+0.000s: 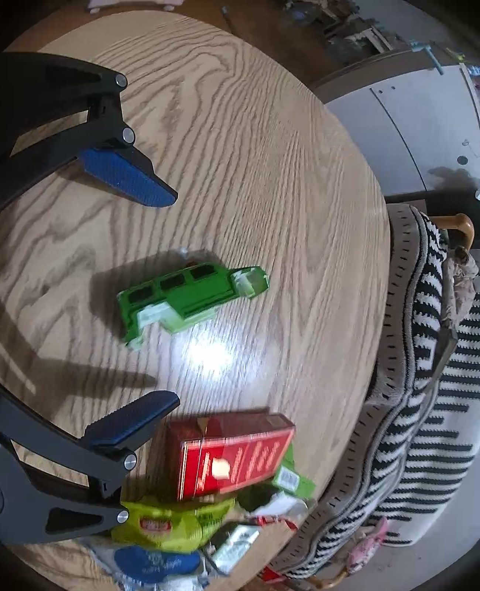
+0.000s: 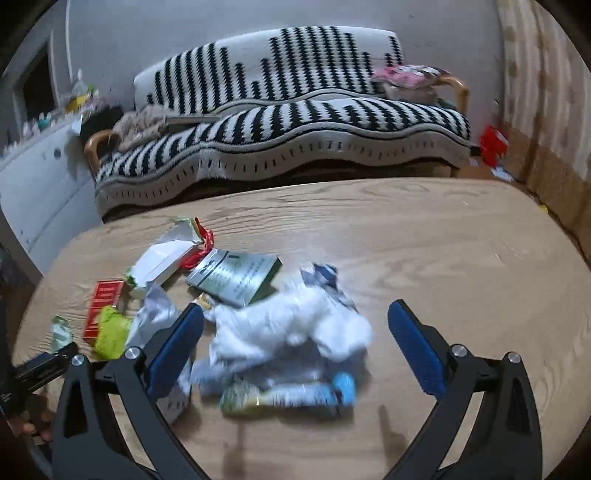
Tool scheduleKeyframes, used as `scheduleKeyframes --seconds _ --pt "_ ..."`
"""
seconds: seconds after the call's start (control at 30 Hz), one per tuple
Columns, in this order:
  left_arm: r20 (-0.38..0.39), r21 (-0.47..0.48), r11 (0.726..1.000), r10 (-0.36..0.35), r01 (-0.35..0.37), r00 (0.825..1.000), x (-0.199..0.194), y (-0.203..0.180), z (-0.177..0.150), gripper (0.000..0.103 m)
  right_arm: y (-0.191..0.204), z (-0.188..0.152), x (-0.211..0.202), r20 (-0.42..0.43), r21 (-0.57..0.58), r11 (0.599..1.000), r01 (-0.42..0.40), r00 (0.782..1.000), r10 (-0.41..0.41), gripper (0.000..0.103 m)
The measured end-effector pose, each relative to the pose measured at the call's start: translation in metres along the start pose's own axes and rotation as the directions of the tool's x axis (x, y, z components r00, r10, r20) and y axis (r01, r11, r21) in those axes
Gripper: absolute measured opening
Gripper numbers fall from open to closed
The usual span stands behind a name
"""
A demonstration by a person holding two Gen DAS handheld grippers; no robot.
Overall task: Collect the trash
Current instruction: 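Return both open tools to the table, then grasp the green toy car with left tool while right tool grasps white tissue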
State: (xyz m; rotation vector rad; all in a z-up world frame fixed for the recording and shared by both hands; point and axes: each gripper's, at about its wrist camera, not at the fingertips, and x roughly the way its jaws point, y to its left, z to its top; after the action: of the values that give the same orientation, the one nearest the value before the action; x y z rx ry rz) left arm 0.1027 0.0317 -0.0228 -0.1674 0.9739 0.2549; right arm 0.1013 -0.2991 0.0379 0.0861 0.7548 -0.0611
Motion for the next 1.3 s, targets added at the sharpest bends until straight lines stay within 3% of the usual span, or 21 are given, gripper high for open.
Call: scheduleKeyframes --seconds 0.13,0.27,0.3,0.33,0.37,0.4,0.43,0.53,0.77,0.87,1.07,1.3 --pt "-0.002 0.021 0.999 0.024 -0.024 1.0 0.005 -0.005 0.003 0.097 0.005 -0.001 0.03 -0.081 -0.018 1.0 -0.019 0.997 0.018 0.056" --pt "0.006 0.03 1.0 0.006 -0.006 1.0 0.005 -0.009 0.003 0.097 0.007 -0.011 0.041 -0.109 -0.023 0.998 -0.056 0.993 0.053 0.034" --pt "0.011 0.057 0.998 -0.029 0.028 1.0 0.004 -0.014 0.003 0.094 0.005 -0.012 0.038 -0.103 -0.018 0.997 -0.08 0.992 0.078 0.029" --pt "0.021 0.069 0.997 -0.046 0.044 0.999 -0.001 -0.018 0.001 0.078 0.003 -0.012 0.037 -0.1 -0.002 0.994 -0.105 0.99 0.104 0.026" --pt "0.039 0.085 0.996 -0.044 0.041 0.998 -0.005 -0.022 -0.002 0.064 0.0 -0.013 0.033 -0.089 0.019 0.991 -0.129 0.987 0.131 0.024" --pt "0.05 0.099 0.995 -0.036 0.031 0.998 -0.008 -0.024 -0.003 0.034 -0.002 -0.014 0.028 -0.073 0.024 0.99 -0.137 0.988 0.139 0.023" --pt "0.048 0.098 0.994 -0.05 0.045 0.998 -0.01 -0.025 -0.004 0.028 -0.003 -0.015 0.024 -0.056 0.022 0.99 -0.137 0.989 0.138 0.023" --pt "0.021 0.045 0.989 -0.14 0.139 0.99 -0.013 -0.022 -0.003 0.027 -0.01 -0.016 0.007 0.002 0.031 0.991 -0.128 0.992 0.128 0.023" --pt "0.086 0.08 0.991 -0.11 0.103 0.99 -0.025 -0.029 -0.005 0.022 -0.031 -0.016 -0.022 0.095 0.081 0.988 -0.13 0.988 0.123 0.023" --pt "0.078 0.061 0.993 -0.108 0.103 0.991 -0.025 -0.026 -0.004 0.022 -0.035 -0.017 -0.027 0.099 0.085 0.988 -0.129 0.988 0.12 0.023" --pt "0.037 -0.009 0.984 -0.177 0.177 0.984 -0.02 -0.014 -0.001 0.022 -0.035 -0.019 -0.021 0.064 0.09 0.986 -0.138 0.989 0.132 0.023" --pt "0.027 -0.003 0.982 -0.188 0.188 0.982 -0.019 -0.014 0.0 0.022 -0.025 -0.018 -0.021 0.066 0.061 0.988 -0.143 0.988 0.139 0.024"
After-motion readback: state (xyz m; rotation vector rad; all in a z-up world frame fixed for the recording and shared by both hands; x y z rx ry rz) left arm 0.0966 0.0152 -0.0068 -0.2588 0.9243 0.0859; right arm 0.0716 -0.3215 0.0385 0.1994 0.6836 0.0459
